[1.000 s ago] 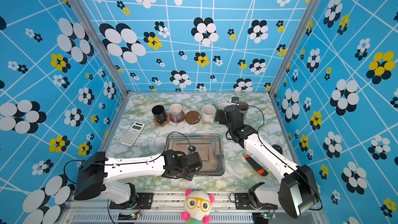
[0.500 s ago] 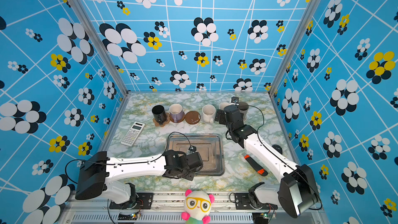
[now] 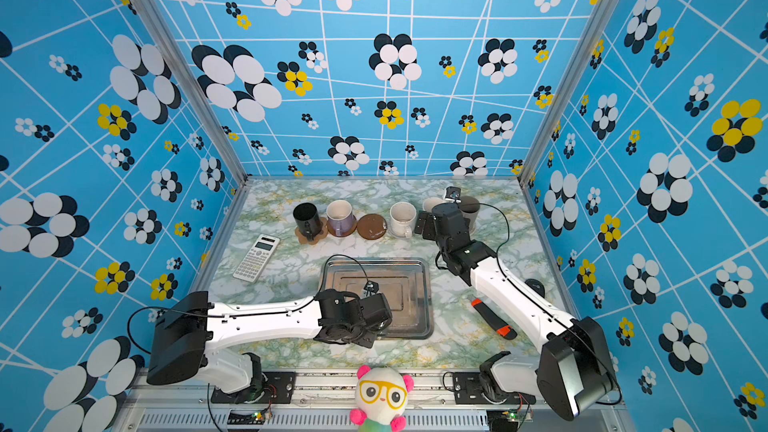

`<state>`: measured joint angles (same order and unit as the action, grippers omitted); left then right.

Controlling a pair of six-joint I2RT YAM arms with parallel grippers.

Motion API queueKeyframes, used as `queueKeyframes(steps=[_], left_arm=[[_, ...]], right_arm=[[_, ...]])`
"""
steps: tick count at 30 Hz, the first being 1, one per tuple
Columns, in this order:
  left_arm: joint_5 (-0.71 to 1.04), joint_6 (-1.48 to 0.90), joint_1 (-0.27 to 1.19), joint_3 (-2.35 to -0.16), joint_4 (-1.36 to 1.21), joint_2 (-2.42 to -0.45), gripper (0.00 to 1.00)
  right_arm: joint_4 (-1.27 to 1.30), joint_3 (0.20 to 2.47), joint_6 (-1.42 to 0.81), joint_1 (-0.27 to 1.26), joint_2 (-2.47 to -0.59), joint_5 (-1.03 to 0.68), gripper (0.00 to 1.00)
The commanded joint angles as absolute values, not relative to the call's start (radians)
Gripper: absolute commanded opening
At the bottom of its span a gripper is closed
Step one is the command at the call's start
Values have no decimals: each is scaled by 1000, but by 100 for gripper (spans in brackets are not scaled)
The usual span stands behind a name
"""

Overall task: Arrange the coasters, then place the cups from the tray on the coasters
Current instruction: 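Lift the light blue mug up out of the tray with the left gripper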

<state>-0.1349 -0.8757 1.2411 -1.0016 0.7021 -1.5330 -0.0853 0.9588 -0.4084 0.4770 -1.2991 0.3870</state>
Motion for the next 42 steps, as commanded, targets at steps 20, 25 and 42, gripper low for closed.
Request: queueKeyframes(steps=[20,25,42], left_arm=[[-178,-891,1238,-994,711,-1533,0],[-190,-894,1239,-991,711,-1522,0],[-237,-901,1238,-1003,718,-1491,0]], right_arm=[[-67,960,-405,468,-1306,383,99],[-67,957,-405,468,-1304,383,99],[-66,959,-403,468,-1307,382,99]])
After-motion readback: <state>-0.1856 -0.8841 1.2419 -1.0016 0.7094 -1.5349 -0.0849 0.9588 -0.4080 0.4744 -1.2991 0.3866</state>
